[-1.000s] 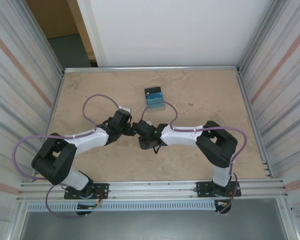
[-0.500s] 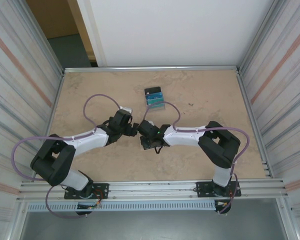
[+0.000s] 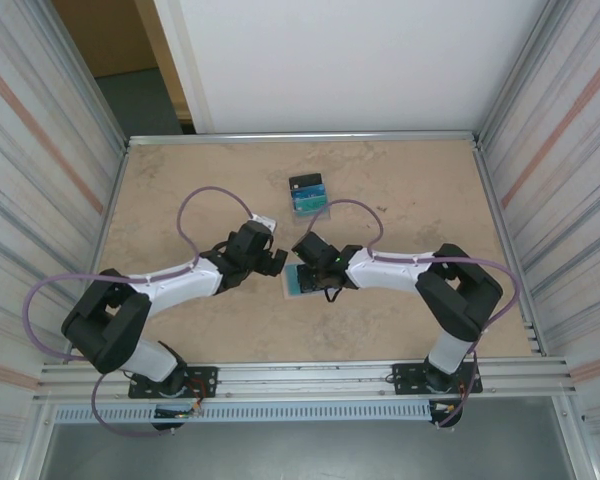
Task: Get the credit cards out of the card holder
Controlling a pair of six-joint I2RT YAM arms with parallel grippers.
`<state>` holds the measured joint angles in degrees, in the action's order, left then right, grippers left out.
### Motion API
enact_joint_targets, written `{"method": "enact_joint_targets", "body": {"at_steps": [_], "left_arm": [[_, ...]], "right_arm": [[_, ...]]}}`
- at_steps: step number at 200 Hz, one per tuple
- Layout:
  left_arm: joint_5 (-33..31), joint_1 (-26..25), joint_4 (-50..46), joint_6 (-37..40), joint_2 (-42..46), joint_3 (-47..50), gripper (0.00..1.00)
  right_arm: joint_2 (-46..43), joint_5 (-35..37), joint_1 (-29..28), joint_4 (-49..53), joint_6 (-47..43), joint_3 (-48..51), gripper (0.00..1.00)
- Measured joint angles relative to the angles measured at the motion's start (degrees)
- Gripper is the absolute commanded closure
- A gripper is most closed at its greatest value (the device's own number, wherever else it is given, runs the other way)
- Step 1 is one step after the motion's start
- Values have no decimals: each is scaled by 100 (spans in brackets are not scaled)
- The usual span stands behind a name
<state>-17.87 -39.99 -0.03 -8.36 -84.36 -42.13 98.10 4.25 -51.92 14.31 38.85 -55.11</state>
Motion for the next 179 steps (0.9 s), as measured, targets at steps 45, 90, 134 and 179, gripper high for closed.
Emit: {"method": "enact_joint_targets", "body": {"at_steps": [45, 90, 134, 179], "left_arm": [[11, -214, 26, 87, -293, -146, 1], [46, -420, 33, 129, -686, -273, 1], [179, -450, 31, 170, -990, -278, 1], [179, -450, 26, 170, -1003, -286, 1]], "right_arm": [[-96, -101, 175, -87, 0, 116, 90], [-205, -271, 282, -245, 2, 245, 90], [-249, -302, 284, -289, 22, 323, 90], [-426, -190, 334, -249, 76, 448, 82]]}}
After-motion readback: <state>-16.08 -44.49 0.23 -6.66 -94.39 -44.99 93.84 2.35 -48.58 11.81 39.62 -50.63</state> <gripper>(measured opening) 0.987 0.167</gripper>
